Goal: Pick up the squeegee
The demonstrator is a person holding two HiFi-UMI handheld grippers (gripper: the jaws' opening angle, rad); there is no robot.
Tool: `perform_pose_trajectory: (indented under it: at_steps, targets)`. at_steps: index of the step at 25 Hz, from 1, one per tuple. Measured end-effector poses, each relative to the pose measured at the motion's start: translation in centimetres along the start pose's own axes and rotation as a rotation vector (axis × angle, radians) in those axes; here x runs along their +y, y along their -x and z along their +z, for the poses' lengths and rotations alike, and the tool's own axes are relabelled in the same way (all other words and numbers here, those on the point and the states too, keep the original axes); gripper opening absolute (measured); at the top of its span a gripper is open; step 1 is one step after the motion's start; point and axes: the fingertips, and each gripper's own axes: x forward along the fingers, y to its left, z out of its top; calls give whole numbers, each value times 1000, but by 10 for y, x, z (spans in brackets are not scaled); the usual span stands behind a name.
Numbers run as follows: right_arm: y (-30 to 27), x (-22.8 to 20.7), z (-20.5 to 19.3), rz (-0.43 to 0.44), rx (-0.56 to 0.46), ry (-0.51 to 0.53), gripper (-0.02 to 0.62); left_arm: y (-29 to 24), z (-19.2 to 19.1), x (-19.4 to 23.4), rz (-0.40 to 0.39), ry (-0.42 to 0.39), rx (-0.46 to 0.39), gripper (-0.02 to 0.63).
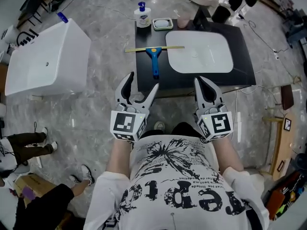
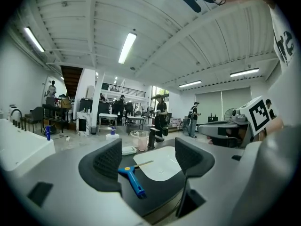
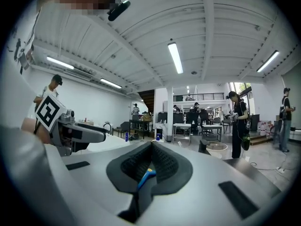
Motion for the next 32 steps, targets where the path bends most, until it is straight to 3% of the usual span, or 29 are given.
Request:
perform_pose_trajectory:
  at_steps: [10, 19, 24, 32]
  targets:
    - [-117, -73, -42, 81, 62, -23, 15, -122, -55, 48, 79, 37, 157, 342]
    - [-225, -138, -84, 219, 154, -13, 15, -235, -146, 92, 197, 154, 402, 342]
    - [-258, -160, -123, 270, 224, -39, 15, -272, -202, 106, 254, 210, 552, 342]
    - [-297, -190, -166, 309, 299, -69, 15, -306, -255, 128, 341, 258, 735, 341]
